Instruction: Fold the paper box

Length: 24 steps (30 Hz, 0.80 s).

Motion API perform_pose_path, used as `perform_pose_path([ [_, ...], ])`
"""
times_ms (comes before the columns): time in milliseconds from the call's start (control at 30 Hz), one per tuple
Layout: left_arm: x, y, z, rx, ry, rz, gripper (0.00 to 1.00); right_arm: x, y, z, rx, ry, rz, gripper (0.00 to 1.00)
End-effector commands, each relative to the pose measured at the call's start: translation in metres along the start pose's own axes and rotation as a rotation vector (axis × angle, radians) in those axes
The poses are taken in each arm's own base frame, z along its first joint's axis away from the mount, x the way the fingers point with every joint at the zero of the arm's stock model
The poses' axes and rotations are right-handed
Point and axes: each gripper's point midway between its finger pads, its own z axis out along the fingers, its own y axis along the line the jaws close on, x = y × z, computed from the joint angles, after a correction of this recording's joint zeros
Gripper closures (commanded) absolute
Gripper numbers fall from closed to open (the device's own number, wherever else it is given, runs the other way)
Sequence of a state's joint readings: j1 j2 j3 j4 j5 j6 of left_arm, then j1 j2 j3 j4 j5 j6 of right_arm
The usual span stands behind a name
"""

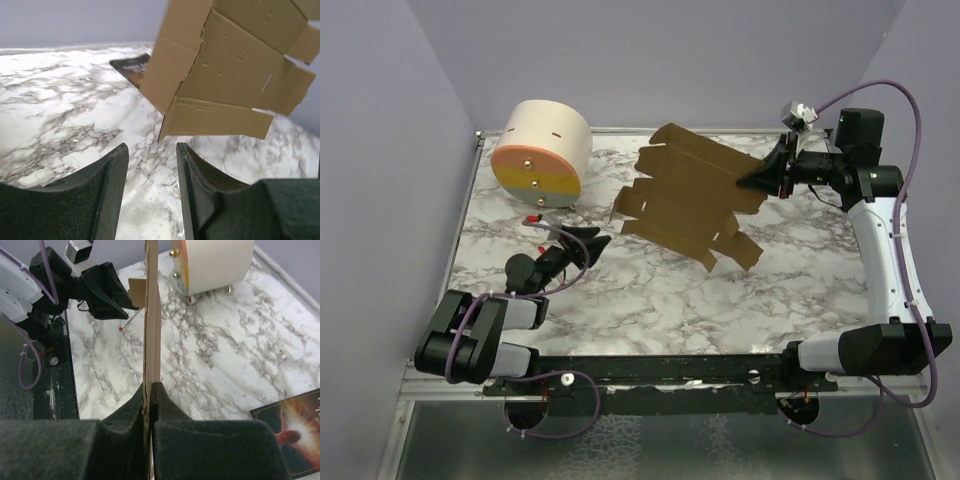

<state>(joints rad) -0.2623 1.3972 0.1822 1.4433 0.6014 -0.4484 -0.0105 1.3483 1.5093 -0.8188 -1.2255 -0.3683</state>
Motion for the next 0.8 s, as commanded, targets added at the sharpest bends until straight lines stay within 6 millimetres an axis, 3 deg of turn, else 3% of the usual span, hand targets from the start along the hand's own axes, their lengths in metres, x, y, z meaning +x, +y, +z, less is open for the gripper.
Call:
perform_pose_path([
  [0,-0.037,-0.005,-0.017,0.001,-0.098,-0.122,0.49,-0.036,0.009,-0.010,0.004,-0.023,-0.095,0.99],
  [100,-0.056,-0.010,-0.019,0.014,-0.136,-0.108,0.45,-0.056,0.011,-0.012,0.006,-0.035,-0.115,0.99],
  [233,-0.078,0.010,-0.023,-0.091,-0.196,-0.138,0.32,-0.084,0.023,-0.017,-0.025,-0.067,-0.136,0.99],
  [433,-0.099,0.027,-0.010,-0.113,-0.203,-0.252,0.32,-0.117,0.052,-0.023,-0.117,-0.128,-0.144,0.99],
  [633,-0.117,0.023,0.001,-0.019,-0.274,-0.370,0.34,-0.128,0.070,-0.028,-0.174,-0.151,-0.143,0.99],
  [767,-0.132,0.006,0.002,0.103,-0.327,-0.383,0.34,-0.130,0.077,-0.029,-0.203,-0.156,-0.135,0.99],
])
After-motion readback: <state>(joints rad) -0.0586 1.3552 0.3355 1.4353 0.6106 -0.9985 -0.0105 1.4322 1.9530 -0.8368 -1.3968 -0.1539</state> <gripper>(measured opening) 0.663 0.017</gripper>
